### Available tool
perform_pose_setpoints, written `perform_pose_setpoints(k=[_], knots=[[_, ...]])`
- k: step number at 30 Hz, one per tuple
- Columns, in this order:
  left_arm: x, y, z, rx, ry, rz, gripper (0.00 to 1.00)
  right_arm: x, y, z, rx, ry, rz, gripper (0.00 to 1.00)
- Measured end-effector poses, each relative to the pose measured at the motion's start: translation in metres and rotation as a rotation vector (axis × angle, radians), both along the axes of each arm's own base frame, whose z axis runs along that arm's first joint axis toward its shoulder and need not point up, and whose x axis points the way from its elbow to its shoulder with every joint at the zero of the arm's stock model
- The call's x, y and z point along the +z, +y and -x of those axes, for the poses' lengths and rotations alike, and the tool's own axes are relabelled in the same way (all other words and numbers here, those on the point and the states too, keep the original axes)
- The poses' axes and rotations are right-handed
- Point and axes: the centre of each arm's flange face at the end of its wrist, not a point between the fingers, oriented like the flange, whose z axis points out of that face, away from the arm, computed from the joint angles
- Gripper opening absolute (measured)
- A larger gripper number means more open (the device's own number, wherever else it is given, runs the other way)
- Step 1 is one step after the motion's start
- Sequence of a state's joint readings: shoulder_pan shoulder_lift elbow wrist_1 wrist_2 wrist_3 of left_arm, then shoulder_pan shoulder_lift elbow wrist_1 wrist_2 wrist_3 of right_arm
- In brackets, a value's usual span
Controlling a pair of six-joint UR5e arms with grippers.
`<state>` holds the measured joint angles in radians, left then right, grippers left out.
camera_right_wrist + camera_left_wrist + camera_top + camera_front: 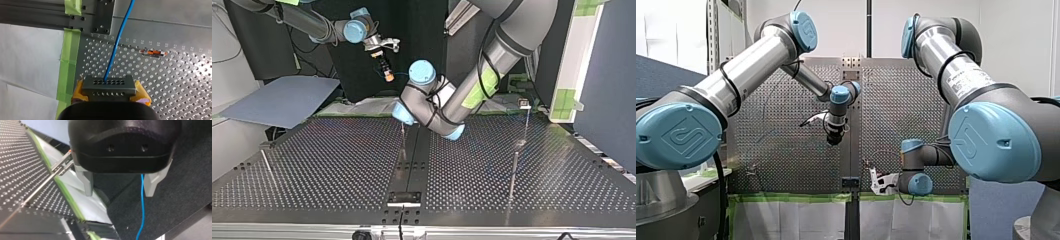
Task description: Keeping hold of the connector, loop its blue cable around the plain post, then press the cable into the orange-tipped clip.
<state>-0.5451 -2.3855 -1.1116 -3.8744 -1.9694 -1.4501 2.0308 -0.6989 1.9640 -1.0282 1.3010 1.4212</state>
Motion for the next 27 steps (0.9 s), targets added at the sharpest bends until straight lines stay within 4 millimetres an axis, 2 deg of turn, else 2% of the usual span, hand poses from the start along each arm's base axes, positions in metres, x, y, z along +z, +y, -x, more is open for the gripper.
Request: perform_pose_setpoints(k=[12, 15, 20, 27], knots=[[-0.004, -0.002, -0.009, 0.036, -0.101, 0.001, 1.00, 0.000, 0.002, -0.002, 0.007, 0.005, -0.004, 0.00], [-0.011, 0.000, -0.006, 0.038, -0.091, -0.010, 1.00, 0.000, 0.003, -0.003, 0.008, 0.006, -0.005, 0.00], [-0.036, 0.005, 0.002, 0.039, -0.046, -0.049, 1.00, 0.000, 0.003, -0.004, 0.011, 0.007, -0.005, 0.00], [-0.042, 0.006, 0.000, 0.039, -0.050, -0.047, 1.00, 0.000, 0.004, -0.004, 0.011, 0.008, -0.006, 0.00]])
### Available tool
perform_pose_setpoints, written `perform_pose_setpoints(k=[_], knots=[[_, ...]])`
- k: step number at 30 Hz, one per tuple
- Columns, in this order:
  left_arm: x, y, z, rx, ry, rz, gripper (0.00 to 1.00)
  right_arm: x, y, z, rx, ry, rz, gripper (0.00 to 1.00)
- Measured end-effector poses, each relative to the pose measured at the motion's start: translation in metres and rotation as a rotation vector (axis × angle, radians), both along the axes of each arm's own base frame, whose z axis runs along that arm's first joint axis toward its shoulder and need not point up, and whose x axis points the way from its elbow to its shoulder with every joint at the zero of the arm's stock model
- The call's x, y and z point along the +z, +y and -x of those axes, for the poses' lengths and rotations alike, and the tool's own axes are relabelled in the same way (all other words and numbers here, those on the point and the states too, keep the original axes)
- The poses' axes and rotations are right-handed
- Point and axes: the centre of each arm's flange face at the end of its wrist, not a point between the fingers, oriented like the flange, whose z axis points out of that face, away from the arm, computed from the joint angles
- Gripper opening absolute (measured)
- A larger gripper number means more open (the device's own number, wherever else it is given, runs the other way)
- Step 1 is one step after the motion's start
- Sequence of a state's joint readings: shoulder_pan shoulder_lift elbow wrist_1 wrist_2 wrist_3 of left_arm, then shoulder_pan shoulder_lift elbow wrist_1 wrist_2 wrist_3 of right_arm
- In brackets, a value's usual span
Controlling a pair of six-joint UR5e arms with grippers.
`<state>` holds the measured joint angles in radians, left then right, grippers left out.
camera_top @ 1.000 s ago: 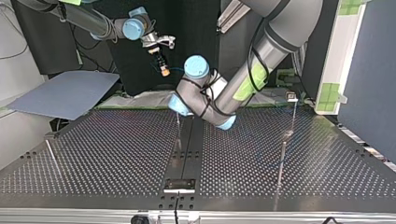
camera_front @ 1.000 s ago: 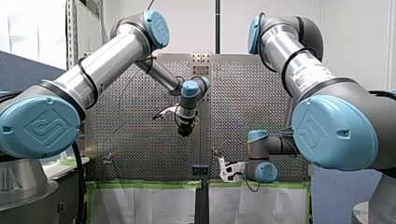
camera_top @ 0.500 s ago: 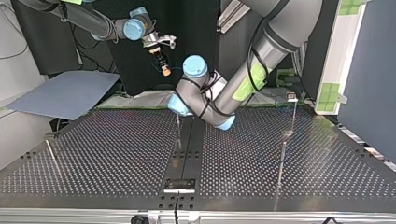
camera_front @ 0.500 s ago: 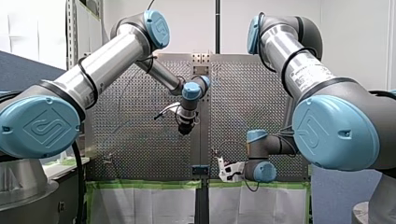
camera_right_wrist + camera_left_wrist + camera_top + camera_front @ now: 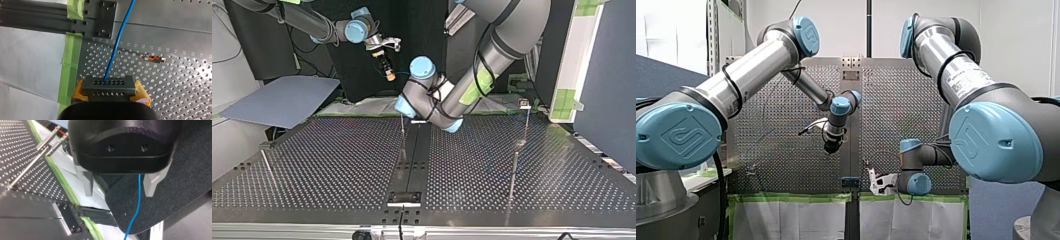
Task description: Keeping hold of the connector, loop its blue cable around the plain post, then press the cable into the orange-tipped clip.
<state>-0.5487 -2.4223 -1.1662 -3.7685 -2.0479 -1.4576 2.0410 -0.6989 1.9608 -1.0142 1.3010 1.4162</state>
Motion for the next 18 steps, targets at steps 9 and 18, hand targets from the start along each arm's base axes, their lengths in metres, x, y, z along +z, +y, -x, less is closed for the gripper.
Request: perform_pose_setpoints(k=[9, 18], knots=[[-0.002, 0.001, -0.003, 0.004, -0.012, 0.005, 1.00, 0.000, 0.001, -0.001, 0.003, 0.000, 0.001, 0.00], [-0.037, -0.001, 0.000, -0.003, 0.030, -0.016, 1.00, 0.000, 0.001, -0.001, 0.004, 0.000, 0.002, 0.00]])
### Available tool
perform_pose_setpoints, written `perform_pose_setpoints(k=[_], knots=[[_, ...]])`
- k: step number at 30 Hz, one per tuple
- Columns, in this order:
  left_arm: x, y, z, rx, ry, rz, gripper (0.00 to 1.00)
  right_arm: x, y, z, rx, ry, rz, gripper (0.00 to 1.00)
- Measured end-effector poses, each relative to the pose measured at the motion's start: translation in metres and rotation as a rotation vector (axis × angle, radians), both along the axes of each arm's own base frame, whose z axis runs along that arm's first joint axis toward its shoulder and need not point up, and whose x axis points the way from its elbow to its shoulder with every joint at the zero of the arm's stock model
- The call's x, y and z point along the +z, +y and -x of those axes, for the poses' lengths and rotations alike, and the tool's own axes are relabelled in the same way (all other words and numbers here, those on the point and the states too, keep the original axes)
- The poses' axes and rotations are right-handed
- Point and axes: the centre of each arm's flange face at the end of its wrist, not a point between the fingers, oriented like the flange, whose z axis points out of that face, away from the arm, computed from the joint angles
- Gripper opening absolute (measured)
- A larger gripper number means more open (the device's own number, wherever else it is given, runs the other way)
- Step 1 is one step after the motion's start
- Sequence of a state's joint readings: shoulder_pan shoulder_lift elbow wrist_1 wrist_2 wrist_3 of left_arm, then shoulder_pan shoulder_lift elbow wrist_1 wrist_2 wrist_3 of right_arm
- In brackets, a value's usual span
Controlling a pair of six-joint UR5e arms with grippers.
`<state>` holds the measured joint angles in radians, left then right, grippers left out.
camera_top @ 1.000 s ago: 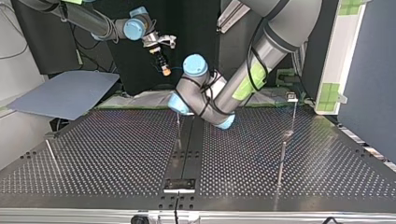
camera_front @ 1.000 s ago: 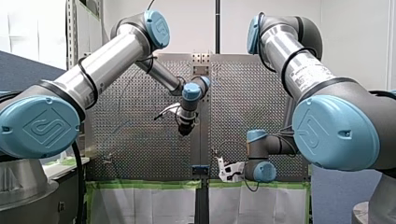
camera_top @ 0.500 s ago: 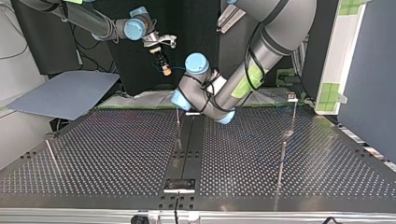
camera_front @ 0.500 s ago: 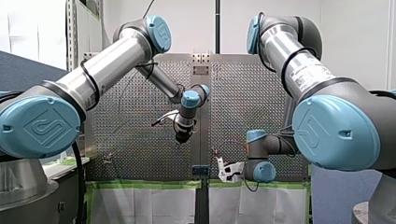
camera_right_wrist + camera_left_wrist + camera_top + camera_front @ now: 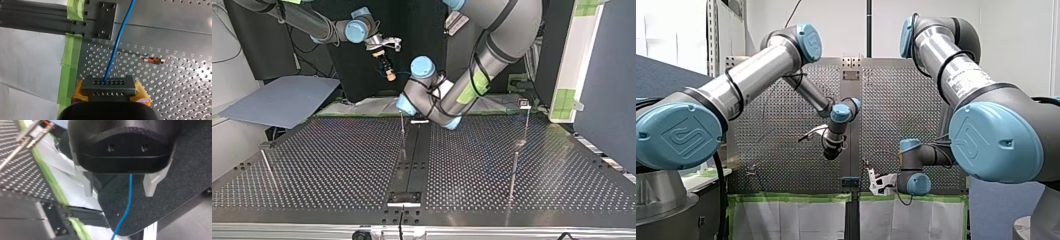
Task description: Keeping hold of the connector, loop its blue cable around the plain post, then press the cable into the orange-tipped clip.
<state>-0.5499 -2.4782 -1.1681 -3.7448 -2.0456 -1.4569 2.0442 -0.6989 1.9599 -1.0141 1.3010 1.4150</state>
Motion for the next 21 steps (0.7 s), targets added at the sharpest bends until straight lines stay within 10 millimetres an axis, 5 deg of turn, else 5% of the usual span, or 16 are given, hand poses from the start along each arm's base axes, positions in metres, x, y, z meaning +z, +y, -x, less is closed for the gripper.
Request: perform_pose_setpoints(k=[7, 21], knots=[[-0.044, 0.002, -0.007, -0.001, 0.008, -0.001, 1.00, 0.000, -0.001, -0.001, 0.001, -0.001, 0.002, 0.00], [-0.096, 0.004, -0.016, -0.004, 0.012, 0.024, 1.00, 0.001, -0.001, -0.003, 0.005, 0.000, 0.000, 0.00]])
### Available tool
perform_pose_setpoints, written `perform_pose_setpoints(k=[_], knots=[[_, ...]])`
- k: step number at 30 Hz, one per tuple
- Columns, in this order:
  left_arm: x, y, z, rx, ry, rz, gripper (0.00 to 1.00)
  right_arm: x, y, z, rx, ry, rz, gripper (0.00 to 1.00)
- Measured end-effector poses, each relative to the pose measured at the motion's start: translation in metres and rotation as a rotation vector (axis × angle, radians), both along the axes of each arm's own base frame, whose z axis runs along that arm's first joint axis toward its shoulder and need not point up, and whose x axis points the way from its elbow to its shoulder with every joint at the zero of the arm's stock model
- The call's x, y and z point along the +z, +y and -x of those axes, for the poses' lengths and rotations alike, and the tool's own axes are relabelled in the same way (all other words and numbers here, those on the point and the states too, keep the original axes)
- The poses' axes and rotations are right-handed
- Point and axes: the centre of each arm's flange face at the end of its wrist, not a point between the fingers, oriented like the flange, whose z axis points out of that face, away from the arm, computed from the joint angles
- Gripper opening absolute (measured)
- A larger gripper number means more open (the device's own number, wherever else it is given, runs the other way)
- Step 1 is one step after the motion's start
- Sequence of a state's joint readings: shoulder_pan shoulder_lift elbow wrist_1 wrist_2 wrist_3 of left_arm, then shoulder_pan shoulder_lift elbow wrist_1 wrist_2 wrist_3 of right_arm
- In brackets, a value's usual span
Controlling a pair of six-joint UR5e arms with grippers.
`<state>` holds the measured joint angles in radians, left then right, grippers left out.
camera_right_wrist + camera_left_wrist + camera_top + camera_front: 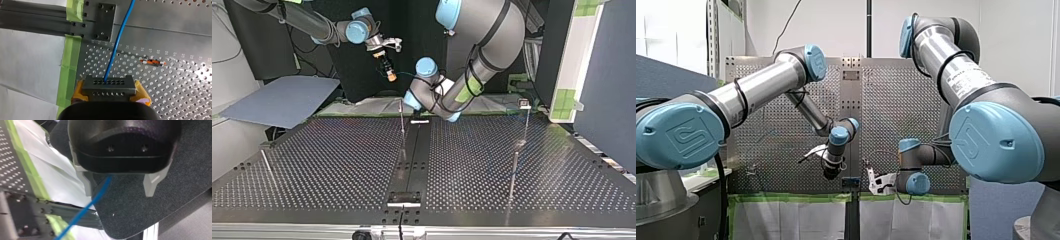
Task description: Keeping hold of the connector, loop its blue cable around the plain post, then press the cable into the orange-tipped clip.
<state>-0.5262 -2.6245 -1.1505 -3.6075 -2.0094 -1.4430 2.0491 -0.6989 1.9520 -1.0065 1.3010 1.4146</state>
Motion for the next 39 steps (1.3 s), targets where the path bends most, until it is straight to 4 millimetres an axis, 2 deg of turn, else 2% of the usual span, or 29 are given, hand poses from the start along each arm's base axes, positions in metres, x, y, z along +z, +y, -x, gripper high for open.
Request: perform_pose_setpoints(k=[4, 7, 13, 19, 27, 34, 39], knots=[[-0.024, 0.001, -0.001, 0.002, 0.003, 0.004, 1.00, 0.000, 0.000, -0.001, 0.001, 0.000, 0.000, 0.00], [-0.032, 0.001, -0.005, 0.007, -0.015, 0.018, 1.00, 0.000, -0.001, -0.001, 0.001, 0.003, -0.002, 0.00], [-0.038, -0.001, -0.010, 0.020, -0.046, 0.043, 1.00, 0.000, -0.002, -0.001, -0.001, 0.010, -0.004, 0.00], [-0.054, 0.003, -0.007, 0.027, -0.033, 0.040, 1.00, 0.000, -0.001, 0.000, -0.003, 0.015, -0.008, 0.00], [-0.059, 0.006, -0.006, 0.033, -0.029, 0.042, 1.00, 0.000, -0.001, 0.000, -0.009, 0.019, -0.011, 0.00], [-0.076, 0.009, 0.000, 0.034, -0.002, 0.027, 1.00, 0.000, -0.001, 0.000, -0.009, 0.019, -0.012, 0.00], [-0.080, 0.010, 0.000, 0.042, -0.007, 0.034, 1.00, 0.000, -0.001, 0.000, -0.009, 0.019, -0.011, 0.00]])
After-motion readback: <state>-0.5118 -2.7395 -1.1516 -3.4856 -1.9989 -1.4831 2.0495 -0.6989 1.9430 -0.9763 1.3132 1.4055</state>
